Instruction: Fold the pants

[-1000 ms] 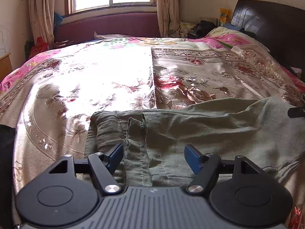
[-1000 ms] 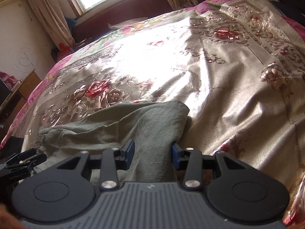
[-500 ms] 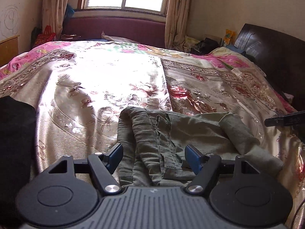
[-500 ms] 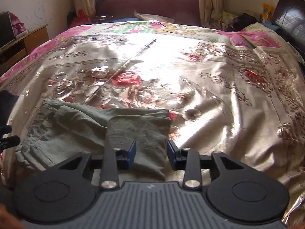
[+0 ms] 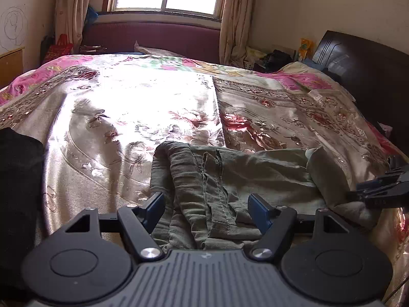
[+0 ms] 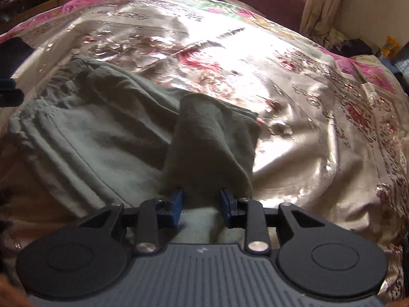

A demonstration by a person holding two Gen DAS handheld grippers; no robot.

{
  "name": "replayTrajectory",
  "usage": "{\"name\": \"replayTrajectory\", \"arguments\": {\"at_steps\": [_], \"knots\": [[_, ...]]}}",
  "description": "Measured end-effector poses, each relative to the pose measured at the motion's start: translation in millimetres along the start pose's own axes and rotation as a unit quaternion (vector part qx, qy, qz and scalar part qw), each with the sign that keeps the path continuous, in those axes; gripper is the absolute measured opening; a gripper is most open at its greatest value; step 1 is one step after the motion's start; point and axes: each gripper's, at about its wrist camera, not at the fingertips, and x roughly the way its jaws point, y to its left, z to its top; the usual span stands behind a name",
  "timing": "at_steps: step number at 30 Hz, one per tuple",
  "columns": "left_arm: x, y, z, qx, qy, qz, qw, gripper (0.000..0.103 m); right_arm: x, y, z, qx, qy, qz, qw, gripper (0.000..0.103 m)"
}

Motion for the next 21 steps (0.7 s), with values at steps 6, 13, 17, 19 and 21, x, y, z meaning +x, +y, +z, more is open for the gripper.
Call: {"name": "replayTrajectory", "arguments": {"at_steps": [6,13,17,19,21], "knots": [[4.5,-5.8,0.2,0.019,0.003,0.000,0.9998,0.085,-40.7,-43.5,5.9,0.125,-0.054,0.041,0.990,0.034],[-15.7,6.2,-6.0,0.037,0.013,0.006,0.9992,0.085,-27.4,108.4,36.0,-0.061,-0.088,0.221,0.969,0.035],[-24.6,14.8,-10.3,0.036,0.012,0.002,0.9993,0.085,-7.1,149.8,38.9,-0.123,-0.064,0.238,0.961,0.038],[-26.4,18.8,-12.0,0.030,0.009,0.000,0.9995,0.085,-1.3,158.8,39.0,-0.133,-0.062,0.234,0.961,0.040],[-27.2,22.1,-12.6,0.026,0.007,0.001,0.9996,0.085,0.0,161.0,41.4,-0.134,-0.058,0.235,0.961,0.040]]}}
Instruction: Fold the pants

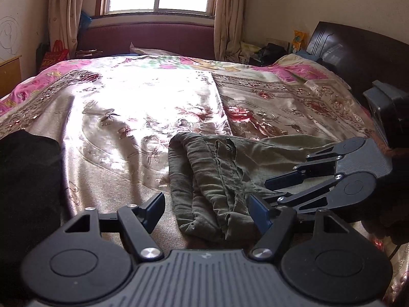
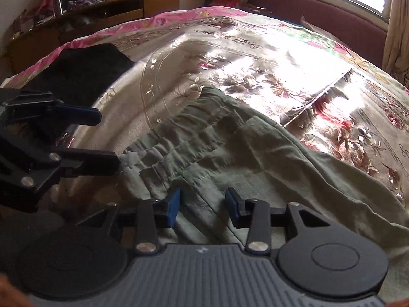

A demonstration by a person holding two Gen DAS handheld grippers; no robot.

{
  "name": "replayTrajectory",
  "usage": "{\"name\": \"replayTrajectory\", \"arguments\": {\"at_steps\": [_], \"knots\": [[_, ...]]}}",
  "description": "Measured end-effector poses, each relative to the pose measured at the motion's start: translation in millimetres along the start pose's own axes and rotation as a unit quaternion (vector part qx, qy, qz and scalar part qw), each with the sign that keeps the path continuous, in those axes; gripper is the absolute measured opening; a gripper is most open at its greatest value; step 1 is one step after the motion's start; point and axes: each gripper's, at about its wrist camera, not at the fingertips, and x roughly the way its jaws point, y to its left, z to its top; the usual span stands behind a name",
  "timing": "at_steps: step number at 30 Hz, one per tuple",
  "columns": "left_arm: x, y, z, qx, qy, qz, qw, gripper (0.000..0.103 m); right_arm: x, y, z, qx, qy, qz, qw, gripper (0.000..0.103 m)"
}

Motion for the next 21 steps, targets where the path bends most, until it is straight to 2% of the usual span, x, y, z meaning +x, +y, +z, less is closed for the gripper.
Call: {"name": "replayTrajectory", "arguments": {"at_steps": [2,5,7,9,10,11,13,16,18,20,21], "knots": [[-0.5,3.8,-0.8,-0.006,-0.003,0.000,1.0000,0.085,-7.2,0.4,-0.2,-0.001,-0.011,0.015,1.000,0.041],[1.0,7.2,-1.6,-0.012,-0.004,-0.001,0.9999,0.085,-1.6,4.1,-2.6,-0.017,-0.008,-0.015,1.000,0.039],[1.2,8.1,-1.8,-0.011,-0.005,0.001,0.9999,0.085,6.8,-4.6,-1.1,0.015,-0.002,-0.012,1.000,0.037],[-1.6,8.5,-2.2,-0.011,-0.008,0.002,0.9999,0.085,6.3,-12.9,1.3,0.053,-0.006,0.002,0.999,0.023],[-2.3,9.0,-2.2,-0.012,-0.009,0.002,0.9999,0.085,2.2,-16.1,3.2,0.071,-0.013,0.006,0.997,0.019],[-3.4,10.1,-2.5,-0.012,-0.010,0.001,0.9999,0.085,-2.8,-19.3,5.9,0.088,-0.017,0.010,0.996,0.009],[-4.9,11.6,-2.7,-0.011,-0.012,0.002,0.9999,0.085,-16.6,-27.4,12.0,0.128,-0.033,0.037,0.991,0.006],[-6.6,13.8,-1.7,-0.011,-0.016,0.007,0.9998,0.085,-32.6,-27.9,21.8,0.147,-0.068,0.059,0.985,0.005],[-7.4,15.3,-1.1,-0.015,-0.017,0.009,0.9997,0.085,-35.9,-17.7,29.1,0.133,-0.086,0.078,0.984,0.005],[-7.5,16.4,0.1,-0.023,-0.018,0.006,0.9996,0.085,-24.5,-2.0,30.6,0.099,-0.077,0.078,0.989,0.005],[-7.1,16.0,0.9,-0.025,-0.017,0.004,0.9995,0.085,-13.7,2.8,29.0,0.084,-0.058,0.073,0.992,0.007]]}}
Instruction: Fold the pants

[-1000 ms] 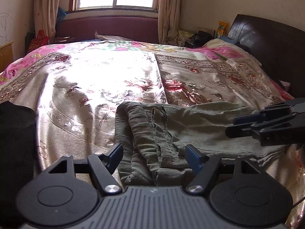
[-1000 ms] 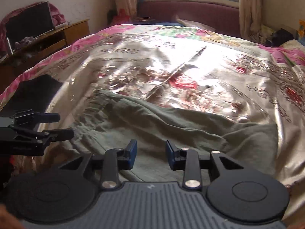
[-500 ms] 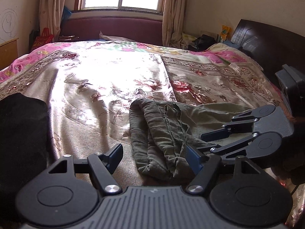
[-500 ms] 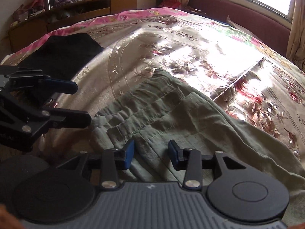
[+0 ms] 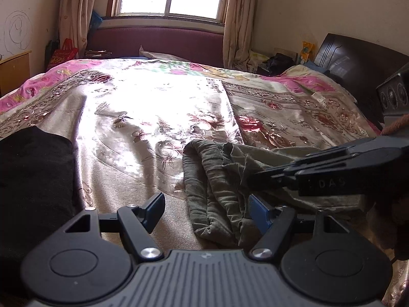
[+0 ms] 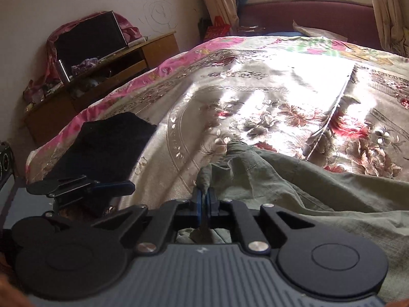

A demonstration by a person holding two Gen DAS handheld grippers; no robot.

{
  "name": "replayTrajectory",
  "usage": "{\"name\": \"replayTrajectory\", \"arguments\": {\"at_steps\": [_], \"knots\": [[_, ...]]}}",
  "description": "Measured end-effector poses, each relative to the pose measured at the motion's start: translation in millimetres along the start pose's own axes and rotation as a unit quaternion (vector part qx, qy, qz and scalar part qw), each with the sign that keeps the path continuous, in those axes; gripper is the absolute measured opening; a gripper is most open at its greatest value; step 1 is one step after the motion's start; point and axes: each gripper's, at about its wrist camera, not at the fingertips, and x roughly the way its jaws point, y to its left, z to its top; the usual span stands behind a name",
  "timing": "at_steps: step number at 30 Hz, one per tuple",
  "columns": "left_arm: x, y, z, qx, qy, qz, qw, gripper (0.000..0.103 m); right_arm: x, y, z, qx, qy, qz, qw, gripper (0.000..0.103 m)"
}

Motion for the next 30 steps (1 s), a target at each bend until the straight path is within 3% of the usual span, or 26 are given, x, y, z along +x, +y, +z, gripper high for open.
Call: {"name": "replayTrajectory", "arguments": {"at_steps": [1,3,5,8,13,16,18,20,21,24,27,30], "knots": [[0.3,-1.4,0.9,0.002,0.000,-0.001,1.0000,0.085,14.6,-0.5,-6.3,-0.007,0.031,-0.007,0.999,0.011],[0.5,-7.6,3.9,0.015,-0.002,-0.005,0.9999,0.085,22.2,-8.1,-16.3,0.007,0.054,-0.015,0.998,0.012],[1.7,-16.9,9.1,0.034,-0.008,-0.015,0.9993,0.085,1.7,-21.6,-21.2,0.032,0.034,-0.010,0.999,0.012],[8.8,-37.3,21.5,0.063,-0.018,-0.044,0.9968,0.085,-41.9,-47.0,-22.8,0.070,0.002,-0.020,0.997,0.026],[30.8,-84.4,44.9,0.106,-0.041,-0.108,0.9876,0.087,-99.4,-104.1,-44.1,0.104,-0.026,-0.131,0.986,0.035],[63.4,-100.7,45.0,0.115,-0.011,-0.133,0.9844,0.090,-116.9,-145.8,-62.5,0.135,-0.022,-0.195,0.971,0.040],[91.7,-102.2,36.1,0.125,0.031,-0.117,0.9848,0.090,-121.1,-172.0,-74.7,0.160,-0.017,-0.239,0.958,0.041],[117.6,-95.6,24.2,0.130,0.086,-0.076,0.9849,0.089,-124.4,-196.8,-89.6,0.187,-0.018,-0.257,0.948,0.041],[125.5,-88.4,15.4,0.129,0.102,-0.055,0.9848,0.089,-124.4,-204.2,-94.5,0.203,-0.015,-0.258,0.944,0.043],[114.1,-85.2,15.9,0.127,0.096,-0.055,0.9857,0.089,-132.1,-228.2,-116.1,0.280,-0.022,-0.212,0.936,0.042],[95.7,-95.9,27.4,0.139,0.062,-0.049,0.9872,0.090,-137.1,-239.0,-126.4,0.320,-0.042,-0.165,0.932,0.045],[91.3,-105.1,32.2,0.142,0.055,-0.056,0.9867,0.091,-145.1,-249.3,-136.0,0.349,-0.055,-0.126,0.927,0.046]]}}
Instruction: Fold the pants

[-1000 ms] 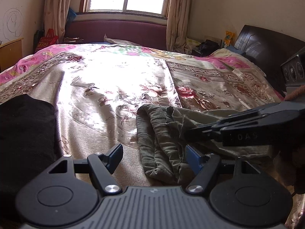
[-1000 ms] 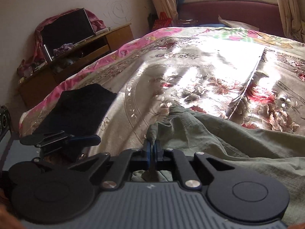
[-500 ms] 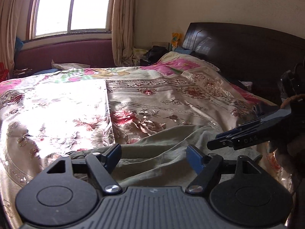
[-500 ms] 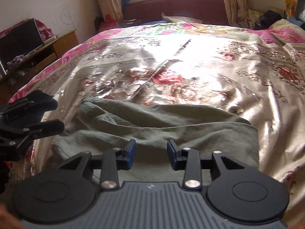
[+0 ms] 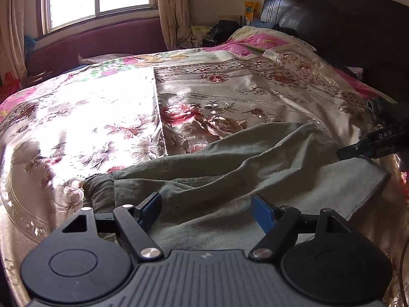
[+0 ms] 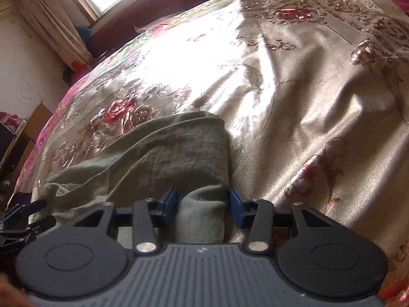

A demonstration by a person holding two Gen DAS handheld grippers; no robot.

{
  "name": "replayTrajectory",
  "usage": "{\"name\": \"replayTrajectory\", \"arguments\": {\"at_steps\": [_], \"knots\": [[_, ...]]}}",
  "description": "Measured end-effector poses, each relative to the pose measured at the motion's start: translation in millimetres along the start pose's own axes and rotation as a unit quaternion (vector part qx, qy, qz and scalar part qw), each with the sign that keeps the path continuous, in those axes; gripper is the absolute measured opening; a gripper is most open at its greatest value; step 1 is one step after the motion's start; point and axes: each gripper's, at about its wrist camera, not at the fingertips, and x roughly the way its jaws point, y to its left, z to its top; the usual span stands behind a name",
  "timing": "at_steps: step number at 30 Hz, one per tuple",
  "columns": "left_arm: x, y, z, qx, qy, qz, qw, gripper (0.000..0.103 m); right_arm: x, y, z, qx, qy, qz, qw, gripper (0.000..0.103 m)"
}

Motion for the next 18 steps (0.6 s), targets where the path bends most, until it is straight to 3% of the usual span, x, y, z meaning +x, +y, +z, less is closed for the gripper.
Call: {"name": "replayTrajectory", "arguments": {"at_steps": [2,5,8,10,11,12,13,15,18], "knots": [[9.7,-3.5,-3.0,0.005,0.018,-0.009,0.9998,0.091,-2.4,-13.2,1.3,0.034,0.011,0.039,0.999,0.049],[27.2,-13.8,-12.2,0.013,0.044,-0.007,0.9989,0.091,8.0,-24.8,0.9,0.092,0.052,0.121,0.987,0.049],[28.1,-20.7,-12.8,0.020,0.042,-0.008,0.9989,0.091,18.2,-20.9,-1.0,0.075,0.056,0.106,0.990,0.046],[29.5,-20.5,-9.9,0.018,0.044,-0.010,0.9988,0.091,25.3,-29.6,0.2,0.105,0.055,0.117,0.986,0.043],[29.8,-20.0,-9.3,0.018,0.045,-0.008,0.9988,0.091,26.3,-33.9,1.7,0.126,0.053,0.125,0.983,0.035],[29.3,-19.5,-8.0,0.017,0.044,-0.007,0.9989,0.091,25.5,-34.0,2.5,0.136,0.056,0.135,0.980,0.019],[28.2,-18.8,-6.9,0.015,0.041,-0.008,0.9990,0.091,23.0,-32.5,3.0,0.146,0.058,0.150,0.976,0.012],[26.3,-17.2,-6.4,0.009,0.036,-0.008,0.9993,0.091,8.5,-25.2,3.9,0.145,0.035,0.195,0.970,0.011],[32.6,-15.3,-9.7,0.005,0.039,-0.002,0.9992,0.091,6.6,-24.0,6.3,0.129,0.013,0.183,0.975,0.016]]}}
